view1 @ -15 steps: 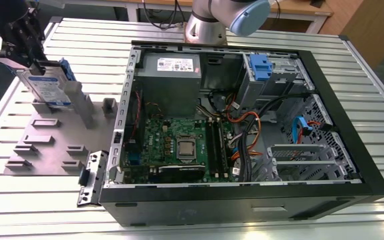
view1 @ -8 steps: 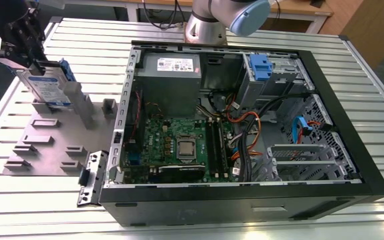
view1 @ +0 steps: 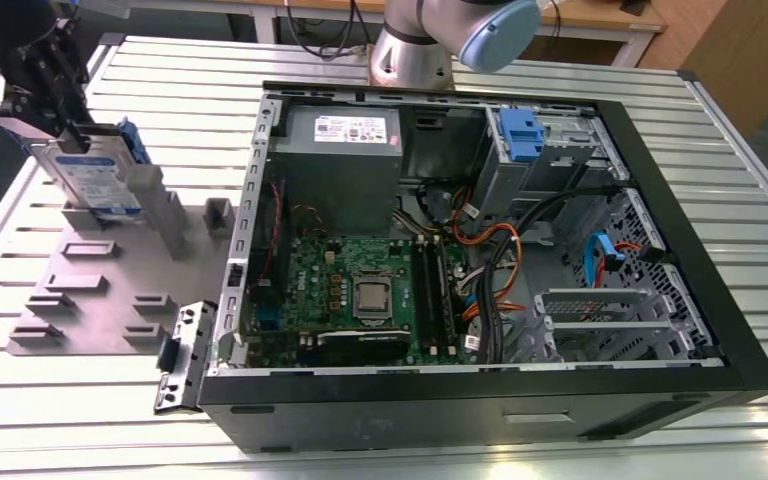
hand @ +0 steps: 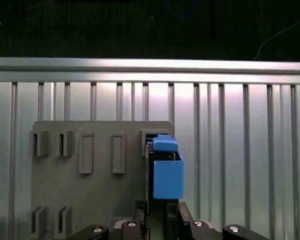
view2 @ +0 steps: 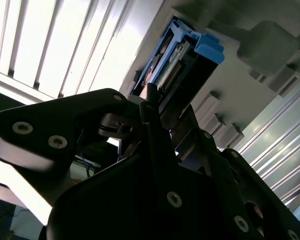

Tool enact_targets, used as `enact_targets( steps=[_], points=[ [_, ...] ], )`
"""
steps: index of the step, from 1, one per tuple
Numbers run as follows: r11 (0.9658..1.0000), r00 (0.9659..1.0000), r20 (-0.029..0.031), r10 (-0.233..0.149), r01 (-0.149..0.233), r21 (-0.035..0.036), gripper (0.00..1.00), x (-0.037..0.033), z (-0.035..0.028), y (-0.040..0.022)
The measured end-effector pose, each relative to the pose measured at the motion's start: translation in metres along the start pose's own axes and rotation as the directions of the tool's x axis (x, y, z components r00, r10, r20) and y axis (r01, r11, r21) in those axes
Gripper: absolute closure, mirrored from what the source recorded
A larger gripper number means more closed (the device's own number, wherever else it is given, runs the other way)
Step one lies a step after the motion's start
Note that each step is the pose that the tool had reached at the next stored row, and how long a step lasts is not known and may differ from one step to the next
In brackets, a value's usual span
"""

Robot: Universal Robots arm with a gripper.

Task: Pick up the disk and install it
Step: 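Pick up the disk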

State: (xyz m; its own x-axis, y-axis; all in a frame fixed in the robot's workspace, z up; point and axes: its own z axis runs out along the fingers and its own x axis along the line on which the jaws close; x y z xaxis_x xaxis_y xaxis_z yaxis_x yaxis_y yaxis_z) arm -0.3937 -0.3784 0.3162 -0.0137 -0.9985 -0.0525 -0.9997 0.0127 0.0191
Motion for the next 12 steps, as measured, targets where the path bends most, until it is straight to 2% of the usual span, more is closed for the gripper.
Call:
enact_targets(
  steps=[2, 12],
  points=[
    [1.0, 1.0, -0.0023, -0.006, 0.006, -0.0004, 0.65, 0.0, 0.0, 0.0],
    [1.0, 1.0, -0.0024, -0.006, 0.006, -0.0004, 0.65, 0.0, -0.0001, 0.0]
  ],
)
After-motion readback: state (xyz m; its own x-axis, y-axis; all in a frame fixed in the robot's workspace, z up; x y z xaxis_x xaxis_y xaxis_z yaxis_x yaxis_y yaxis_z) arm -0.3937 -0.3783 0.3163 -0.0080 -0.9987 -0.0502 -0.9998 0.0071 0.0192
